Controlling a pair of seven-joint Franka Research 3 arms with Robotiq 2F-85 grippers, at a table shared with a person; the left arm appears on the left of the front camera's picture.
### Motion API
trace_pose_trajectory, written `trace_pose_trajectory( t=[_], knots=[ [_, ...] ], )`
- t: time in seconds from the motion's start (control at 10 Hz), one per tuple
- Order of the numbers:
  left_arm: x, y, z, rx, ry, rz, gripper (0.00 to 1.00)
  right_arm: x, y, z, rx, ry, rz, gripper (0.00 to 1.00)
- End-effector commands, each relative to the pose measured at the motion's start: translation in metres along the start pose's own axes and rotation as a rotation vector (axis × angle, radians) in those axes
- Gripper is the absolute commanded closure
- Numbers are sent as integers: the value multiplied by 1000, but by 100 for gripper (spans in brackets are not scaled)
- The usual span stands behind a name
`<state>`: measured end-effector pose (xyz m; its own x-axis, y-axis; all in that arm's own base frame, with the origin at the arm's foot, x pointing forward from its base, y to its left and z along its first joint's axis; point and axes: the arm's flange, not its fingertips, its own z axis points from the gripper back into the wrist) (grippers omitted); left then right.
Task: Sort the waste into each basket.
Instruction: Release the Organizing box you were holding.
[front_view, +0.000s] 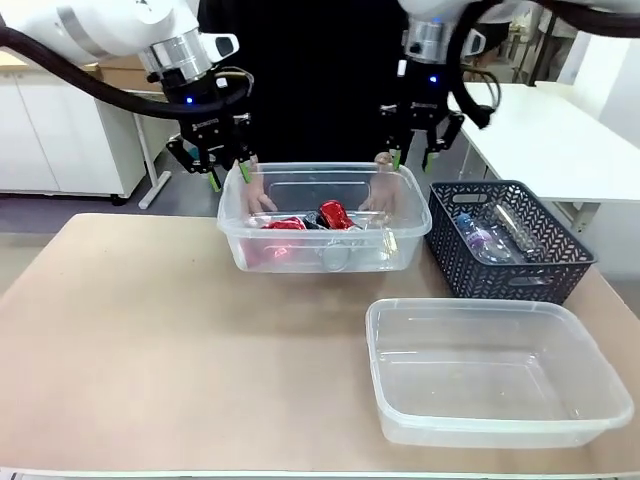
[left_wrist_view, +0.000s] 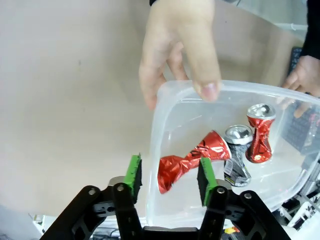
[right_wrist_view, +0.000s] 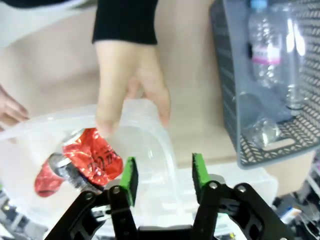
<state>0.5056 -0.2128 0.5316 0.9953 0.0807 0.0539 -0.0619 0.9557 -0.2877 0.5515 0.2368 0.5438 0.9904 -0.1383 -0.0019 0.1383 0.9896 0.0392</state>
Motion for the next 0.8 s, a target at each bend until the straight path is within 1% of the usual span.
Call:
trace_pose_trajectory(
  t=[0.0,0.3,0.5,0.6,0.7],
  knots=[
    [-18,11,12,35,-73,-7,0,-30,-26,-7,77,-78,-51,0],
    [-28,15,13,52,-82,-29,0,-40,-39,-6,148,-78,-7,0],
    [-29,16,14,43,-73,-37,0,-44,-44,-5,151,-89,-22,0],
    [-29,14,13,36,-44,-45,0,-42,-35,-10,57,-71,-36,0],
    [-27,11,13,37,-54,-17,0,-39,-34,-1,117,-75,-43,0]
  ],
)
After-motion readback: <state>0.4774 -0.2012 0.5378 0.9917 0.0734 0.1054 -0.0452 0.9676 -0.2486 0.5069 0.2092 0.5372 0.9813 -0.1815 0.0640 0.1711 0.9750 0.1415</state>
